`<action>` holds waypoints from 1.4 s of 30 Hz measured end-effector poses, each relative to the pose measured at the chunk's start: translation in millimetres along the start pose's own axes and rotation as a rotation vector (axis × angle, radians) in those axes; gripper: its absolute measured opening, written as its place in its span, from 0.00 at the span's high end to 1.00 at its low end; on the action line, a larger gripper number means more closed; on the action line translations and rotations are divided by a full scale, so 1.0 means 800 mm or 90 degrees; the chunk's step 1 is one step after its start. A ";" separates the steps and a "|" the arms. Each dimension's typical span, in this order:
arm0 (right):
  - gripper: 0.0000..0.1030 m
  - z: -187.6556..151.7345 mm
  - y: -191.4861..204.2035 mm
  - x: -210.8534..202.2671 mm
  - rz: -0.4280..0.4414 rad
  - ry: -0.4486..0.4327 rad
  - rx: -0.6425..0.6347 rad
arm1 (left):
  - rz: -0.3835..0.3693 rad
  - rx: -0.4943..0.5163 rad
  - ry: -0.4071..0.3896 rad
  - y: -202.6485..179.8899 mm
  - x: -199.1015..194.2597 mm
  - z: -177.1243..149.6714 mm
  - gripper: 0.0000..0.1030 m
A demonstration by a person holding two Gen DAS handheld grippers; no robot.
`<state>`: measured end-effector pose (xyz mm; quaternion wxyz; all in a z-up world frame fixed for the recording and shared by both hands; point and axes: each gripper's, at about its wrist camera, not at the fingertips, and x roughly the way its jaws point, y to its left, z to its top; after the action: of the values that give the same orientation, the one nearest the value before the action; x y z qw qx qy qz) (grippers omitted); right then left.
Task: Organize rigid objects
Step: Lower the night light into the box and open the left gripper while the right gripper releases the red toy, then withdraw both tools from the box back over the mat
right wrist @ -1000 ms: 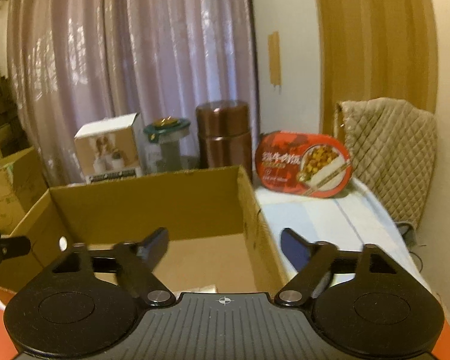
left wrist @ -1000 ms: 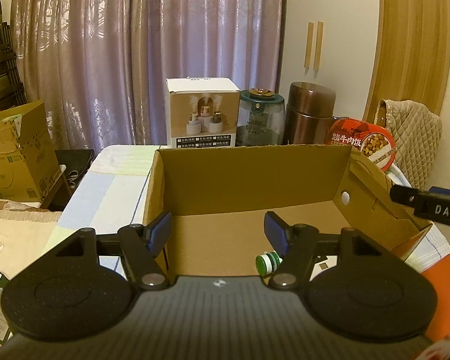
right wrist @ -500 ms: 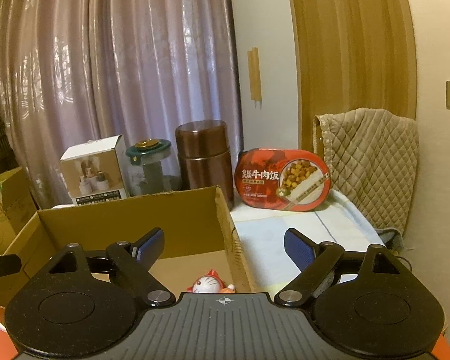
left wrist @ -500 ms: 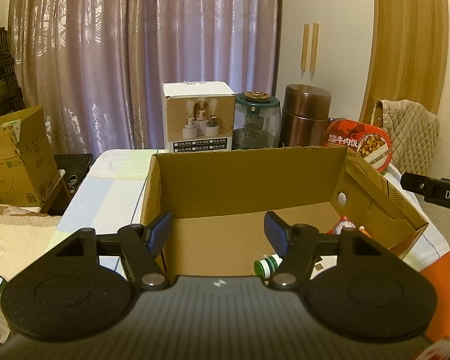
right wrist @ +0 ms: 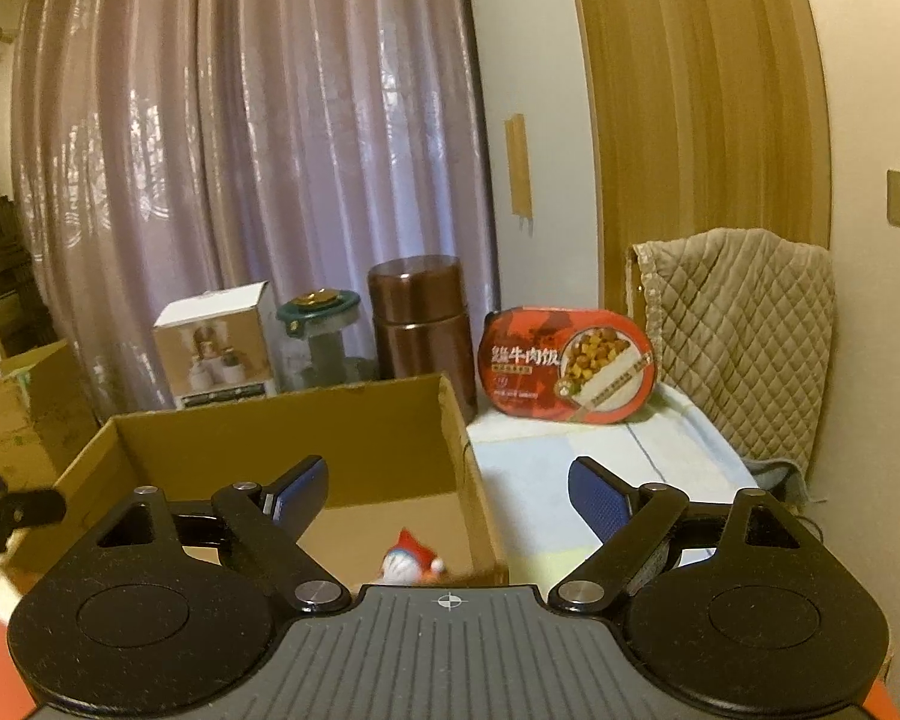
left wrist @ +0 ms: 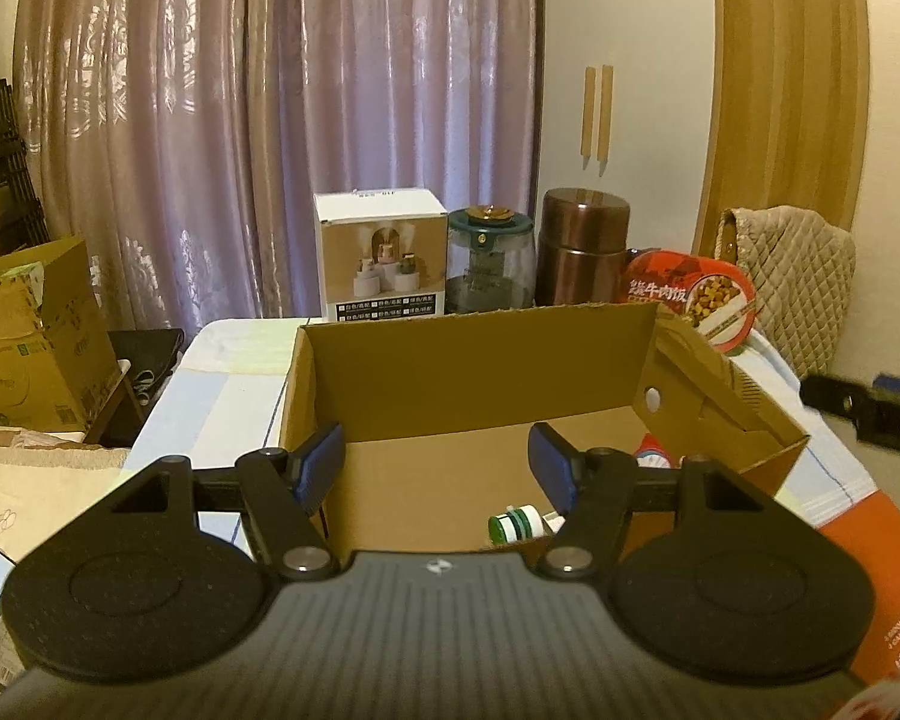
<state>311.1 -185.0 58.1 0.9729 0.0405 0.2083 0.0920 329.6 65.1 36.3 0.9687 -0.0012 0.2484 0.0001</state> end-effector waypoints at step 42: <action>0.19 -0.163 0.001 -0.116 0.145 0.225 -0.180 | -0.014 -0.004 0.105 0.016 -0.169 -0.224 0.39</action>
<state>174.0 -197.0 -23.5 0.9007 -0.0896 0.3541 0.2352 125.3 77.7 -55.6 0.9449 -0.0073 0.3270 -0.0098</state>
